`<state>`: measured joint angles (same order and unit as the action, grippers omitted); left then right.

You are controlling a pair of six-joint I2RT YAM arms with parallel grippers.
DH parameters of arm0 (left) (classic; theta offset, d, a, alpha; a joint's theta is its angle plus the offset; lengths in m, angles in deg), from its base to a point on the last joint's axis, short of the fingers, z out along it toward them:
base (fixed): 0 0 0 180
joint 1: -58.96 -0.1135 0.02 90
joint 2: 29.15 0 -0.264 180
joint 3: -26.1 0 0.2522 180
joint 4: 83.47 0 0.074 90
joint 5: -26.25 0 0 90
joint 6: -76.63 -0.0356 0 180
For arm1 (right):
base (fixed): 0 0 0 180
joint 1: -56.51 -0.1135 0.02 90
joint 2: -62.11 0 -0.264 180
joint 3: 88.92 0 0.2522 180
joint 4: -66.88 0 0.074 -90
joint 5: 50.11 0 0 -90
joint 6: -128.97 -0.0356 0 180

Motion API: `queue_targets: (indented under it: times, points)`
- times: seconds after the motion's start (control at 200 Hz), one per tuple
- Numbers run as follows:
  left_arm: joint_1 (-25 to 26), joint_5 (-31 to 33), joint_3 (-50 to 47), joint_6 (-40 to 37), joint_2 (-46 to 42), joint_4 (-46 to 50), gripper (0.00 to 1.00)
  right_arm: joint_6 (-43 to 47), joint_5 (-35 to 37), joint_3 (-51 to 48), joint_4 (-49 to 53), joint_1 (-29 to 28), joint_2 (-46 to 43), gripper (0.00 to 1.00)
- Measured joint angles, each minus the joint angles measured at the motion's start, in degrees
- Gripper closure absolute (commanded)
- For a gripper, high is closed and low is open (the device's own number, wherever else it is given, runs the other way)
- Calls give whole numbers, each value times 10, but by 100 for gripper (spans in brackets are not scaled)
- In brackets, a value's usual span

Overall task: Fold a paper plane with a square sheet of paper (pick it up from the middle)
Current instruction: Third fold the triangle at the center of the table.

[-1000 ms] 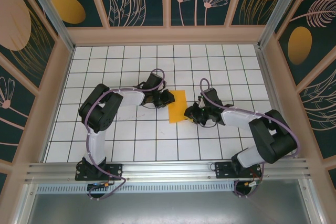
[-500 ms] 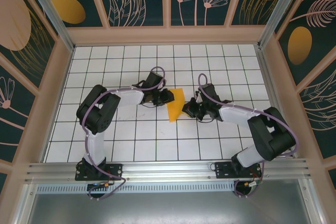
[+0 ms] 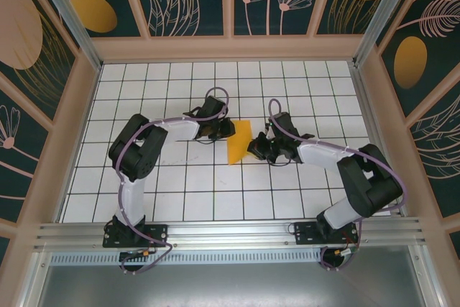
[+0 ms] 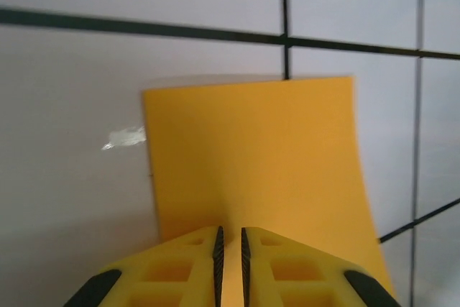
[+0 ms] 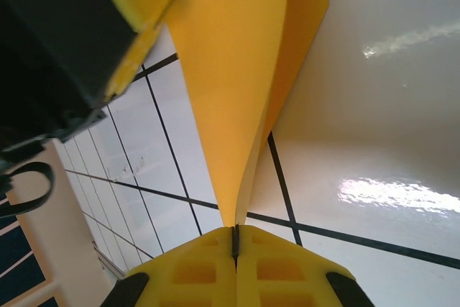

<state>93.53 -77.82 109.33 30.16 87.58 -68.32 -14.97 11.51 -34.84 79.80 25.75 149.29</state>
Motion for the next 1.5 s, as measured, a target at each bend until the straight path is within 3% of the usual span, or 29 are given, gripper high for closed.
queue_targets:
  times: [0.766,1.501]
  points:
    - [-1,-4,2,0,3,-2,85,-35,35,92,-3,-16,110,96]
    - [-1,-11,0,0,3,-8,85,-47,32,113,-26,-16,165,96]
